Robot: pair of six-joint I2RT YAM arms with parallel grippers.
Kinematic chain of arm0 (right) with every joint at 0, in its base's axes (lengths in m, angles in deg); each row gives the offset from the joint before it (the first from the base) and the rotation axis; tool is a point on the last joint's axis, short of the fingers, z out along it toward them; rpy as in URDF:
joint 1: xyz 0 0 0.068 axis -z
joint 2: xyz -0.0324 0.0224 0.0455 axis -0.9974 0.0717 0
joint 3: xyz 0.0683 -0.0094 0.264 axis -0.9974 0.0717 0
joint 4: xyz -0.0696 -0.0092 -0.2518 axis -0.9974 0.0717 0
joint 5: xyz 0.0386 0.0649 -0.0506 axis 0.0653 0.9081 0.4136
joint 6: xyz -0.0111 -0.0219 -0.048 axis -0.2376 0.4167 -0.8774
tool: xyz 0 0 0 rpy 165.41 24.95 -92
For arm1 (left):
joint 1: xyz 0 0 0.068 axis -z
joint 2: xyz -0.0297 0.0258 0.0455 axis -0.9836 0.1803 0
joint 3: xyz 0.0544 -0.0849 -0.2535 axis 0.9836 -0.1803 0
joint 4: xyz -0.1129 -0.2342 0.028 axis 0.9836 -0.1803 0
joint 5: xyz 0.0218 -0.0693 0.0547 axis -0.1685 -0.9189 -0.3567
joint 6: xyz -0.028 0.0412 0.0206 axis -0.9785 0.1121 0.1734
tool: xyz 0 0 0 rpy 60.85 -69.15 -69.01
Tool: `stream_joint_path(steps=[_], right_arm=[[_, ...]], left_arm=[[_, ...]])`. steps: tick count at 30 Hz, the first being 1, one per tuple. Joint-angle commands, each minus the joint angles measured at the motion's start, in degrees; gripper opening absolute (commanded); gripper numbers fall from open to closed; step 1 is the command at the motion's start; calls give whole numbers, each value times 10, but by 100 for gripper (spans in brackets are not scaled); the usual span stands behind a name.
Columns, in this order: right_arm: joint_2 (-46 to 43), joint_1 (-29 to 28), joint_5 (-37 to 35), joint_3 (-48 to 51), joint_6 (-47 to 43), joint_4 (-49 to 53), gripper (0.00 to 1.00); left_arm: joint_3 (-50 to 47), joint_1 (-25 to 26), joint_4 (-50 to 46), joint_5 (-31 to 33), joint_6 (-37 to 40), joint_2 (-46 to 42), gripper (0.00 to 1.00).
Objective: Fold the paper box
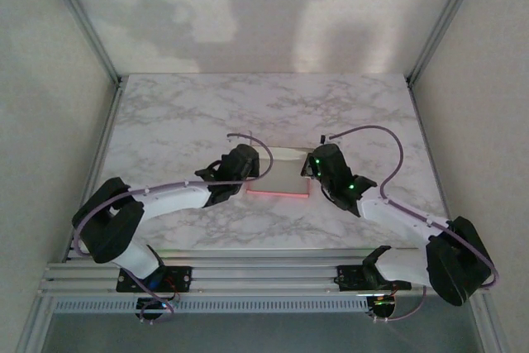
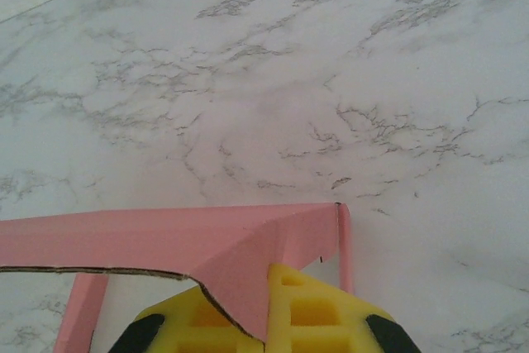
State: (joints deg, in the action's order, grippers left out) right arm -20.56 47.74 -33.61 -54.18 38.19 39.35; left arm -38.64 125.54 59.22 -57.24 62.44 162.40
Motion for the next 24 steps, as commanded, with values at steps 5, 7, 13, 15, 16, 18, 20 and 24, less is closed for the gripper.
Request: stream_joint_path(steps=[5, 7, 13, 15, 16, 18, 20, 24], right_arm=[[-37, -24, -34, 56, 1, -58, 1], [-46, -30, -39, 69, -1, -67, 2], [-73, -37, -39, 109, -8, -106, 6], [-81, -39, -38, 140, -10, -116, 7], [-84, -40, -37, 145, -10, -118, 7], [-92, -41, -35, 155, -12, -121, 7], [-100, -42, -35, 163, -12, -124, 8], [-114, -43, -37, 182, -4, -127, 9]], left_arm=[[-74, 25, 63, 63, -45, -32, 4], [-91, 34, 76, 78, -48, -37, 4], [-153, 57, 141, 127, -52, -51, 5], [-173, 64, 163, 139, -56, -54, 6], [-181, 68, 171, 145, -56, -54, 6], [-196, 74, 187, 156, -58, -55, 6], [-207, 79, 201, 162, -59, -54, 6], [-221, 88, 222, 169, -61, -43, 5]])
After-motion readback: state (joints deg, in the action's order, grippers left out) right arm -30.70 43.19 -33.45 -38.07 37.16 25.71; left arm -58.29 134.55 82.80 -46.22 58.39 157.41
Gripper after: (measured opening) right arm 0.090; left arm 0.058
